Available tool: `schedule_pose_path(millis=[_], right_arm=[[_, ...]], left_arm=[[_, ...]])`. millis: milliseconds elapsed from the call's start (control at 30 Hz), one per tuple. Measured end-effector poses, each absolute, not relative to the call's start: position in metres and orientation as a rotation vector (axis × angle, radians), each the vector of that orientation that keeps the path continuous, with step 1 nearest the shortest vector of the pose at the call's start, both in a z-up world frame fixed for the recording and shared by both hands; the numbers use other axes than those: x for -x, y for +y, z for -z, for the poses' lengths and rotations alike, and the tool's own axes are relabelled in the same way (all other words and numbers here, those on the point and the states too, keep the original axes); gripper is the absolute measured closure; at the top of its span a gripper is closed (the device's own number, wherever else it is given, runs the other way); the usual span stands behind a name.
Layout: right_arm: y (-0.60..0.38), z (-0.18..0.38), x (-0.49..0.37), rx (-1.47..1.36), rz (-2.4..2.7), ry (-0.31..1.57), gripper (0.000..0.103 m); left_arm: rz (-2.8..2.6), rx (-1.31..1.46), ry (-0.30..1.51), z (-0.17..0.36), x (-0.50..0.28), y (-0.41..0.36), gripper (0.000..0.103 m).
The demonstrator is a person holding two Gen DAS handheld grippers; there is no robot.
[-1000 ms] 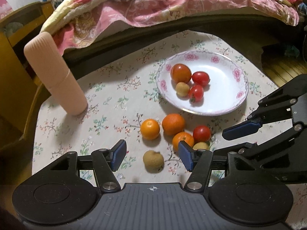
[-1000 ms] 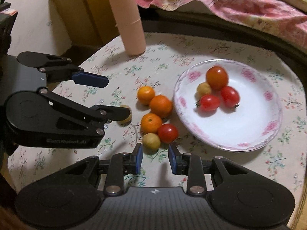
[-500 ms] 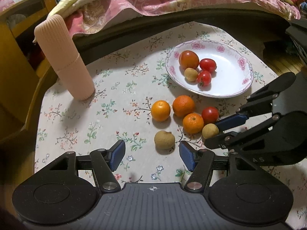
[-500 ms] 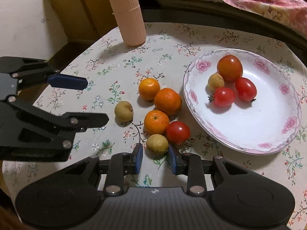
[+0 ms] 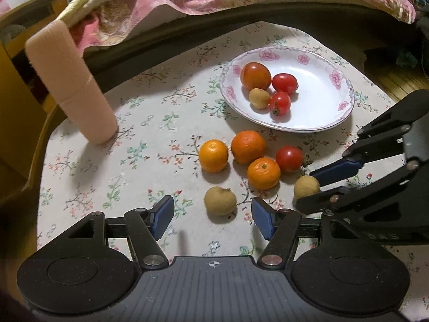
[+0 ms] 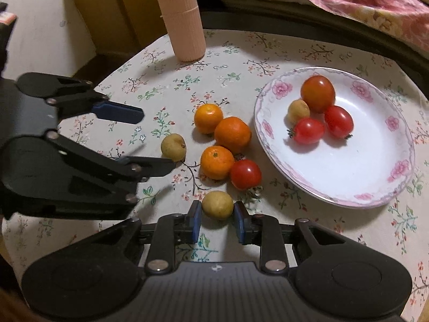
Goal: Organize fruits
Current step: 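Close the right tool on a small tan fruit while the left tool grasps another tan fruit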
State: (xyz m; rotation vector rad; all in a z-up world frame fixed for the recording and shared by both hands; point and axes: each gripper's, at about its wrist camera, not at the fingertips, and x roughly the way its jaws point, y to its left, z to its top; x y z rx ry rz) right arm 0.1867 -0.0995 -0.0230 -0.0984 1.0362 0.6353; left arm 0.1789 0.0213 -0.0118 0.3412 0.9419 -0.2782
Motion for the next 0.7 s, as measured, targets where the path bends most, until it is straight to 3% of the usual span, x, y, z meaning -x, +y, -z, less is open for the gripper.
schedule_pose_path(millis=[300,400,433,700], right_arm=[[-0.112,0.016,-0.185,0.080,-0.639,1.039,0.074],[-0.114,0.016,-0.187,0.075,-0.635,1.040,0.074],[-0.114,0.015,-0.188,0.074,-0.633,1.041,0.074],[-0.116,0.013,-0.187,0.083,-0.639,1.045,0.074]], left_arm=[[0.276,-0.364,0.951,0.032,-0.191,0.013,0.041],[0.279,-0.310,0.972,0.032,-0.194,0.017,0.063],[0.277,-0.287,0.980,0.031,-0.195,0.018,0.065],[0.304,-0.290,1.001,0.026,-0.182,0.018,0.066]])
